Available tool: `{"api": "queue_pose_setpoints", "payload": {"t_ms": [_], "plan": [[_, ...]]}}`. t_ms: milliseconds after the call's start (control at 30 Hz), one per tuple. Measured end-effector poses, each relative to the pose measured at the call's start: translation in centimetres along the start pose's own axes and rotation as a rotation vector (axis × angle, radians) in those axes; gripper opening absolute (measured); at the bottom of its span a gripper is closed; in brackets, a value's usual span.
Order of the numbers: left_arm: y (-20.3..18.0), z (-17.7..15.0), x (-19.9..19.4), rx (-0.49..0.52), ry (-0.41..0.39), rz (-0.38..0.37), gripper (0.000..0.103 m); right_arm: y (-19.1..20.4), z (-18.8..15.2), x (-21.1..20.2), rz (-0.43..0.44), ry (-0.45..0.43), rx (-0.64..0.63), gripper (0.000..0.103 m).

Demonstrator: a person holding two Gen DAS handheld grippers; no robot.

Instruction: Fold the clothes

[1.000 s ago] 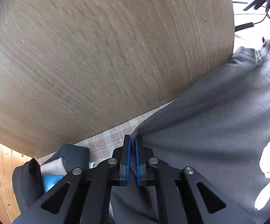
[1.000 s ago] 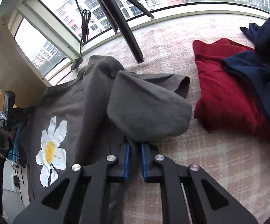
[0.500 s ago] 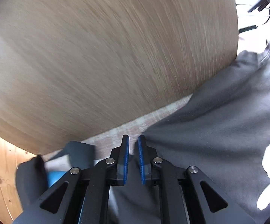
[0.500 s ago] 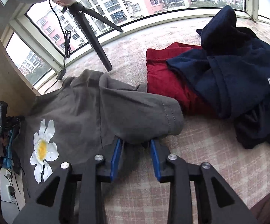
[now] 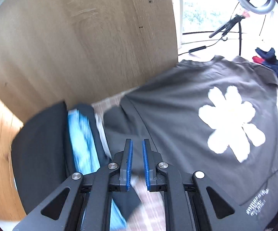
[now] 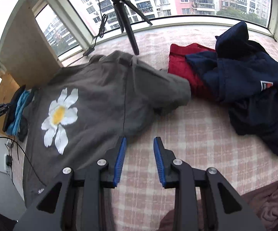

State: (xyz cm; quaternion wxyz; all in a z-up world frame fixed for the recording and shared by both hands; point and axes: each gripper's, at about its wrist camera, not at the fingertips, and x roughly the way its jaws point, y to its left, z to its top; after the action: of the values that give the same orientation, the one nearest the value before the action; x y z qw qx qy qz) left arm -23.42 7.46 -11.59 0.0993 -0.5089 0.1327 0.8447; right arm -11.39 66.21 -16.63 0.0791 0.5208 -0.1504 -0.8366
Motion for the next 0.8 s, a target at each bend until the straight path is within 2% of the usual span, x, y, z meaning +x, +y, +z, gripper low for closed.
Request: {"api": "queue_pose_setpoints", "payload": {"t_ms": [167, 233, 333, 433, 600, 733, 800], "plan": [[1.1, -9.1, -5.8, -0.160, 0.024, -0.011, 0.012, 1.3, -4.8, -0.5, 0.024, 0.054, -0.056, 0.029], [1.7, -12.3, -7.6, -0.214, 0.043, 0.008, 0.010, 1.2, -5.8, -0.6, 0.041, 0.066, -0.042, 0.029], [1.6, -17.4, -9.4, -0.296, 0.064, -0.036, 0.010, 1.2, -6.5, -1.5, 0.085, 0.063, -0.018, 0.029], [-0.3, -21.2, -9.3, -0.325, 0.098, -0.041, 0.011, 1.5, -6.7, -3.0, 0.102, 0.053, -0.011, 0.029], [-3.4, -27.9, -9.5, -0.356, 0.142, -0.146, 0.015, 2.4, -8.0, -6.8, 0.078, 0.016, -0.009, 0.029], [-5.3, -32.5, -8.4, -0.357, 0.175, -0.213, 0.015, 3.0, -10.4, -9.7, 0.044, -0.010, 0.035, 0.029], [-5.8, -34.4, -7.9, -0.371, 0.190, -0.252, 0.015, 3.2, -11.3, -11.2, 0.054, -0.015, 0.071, 0.029]]}}
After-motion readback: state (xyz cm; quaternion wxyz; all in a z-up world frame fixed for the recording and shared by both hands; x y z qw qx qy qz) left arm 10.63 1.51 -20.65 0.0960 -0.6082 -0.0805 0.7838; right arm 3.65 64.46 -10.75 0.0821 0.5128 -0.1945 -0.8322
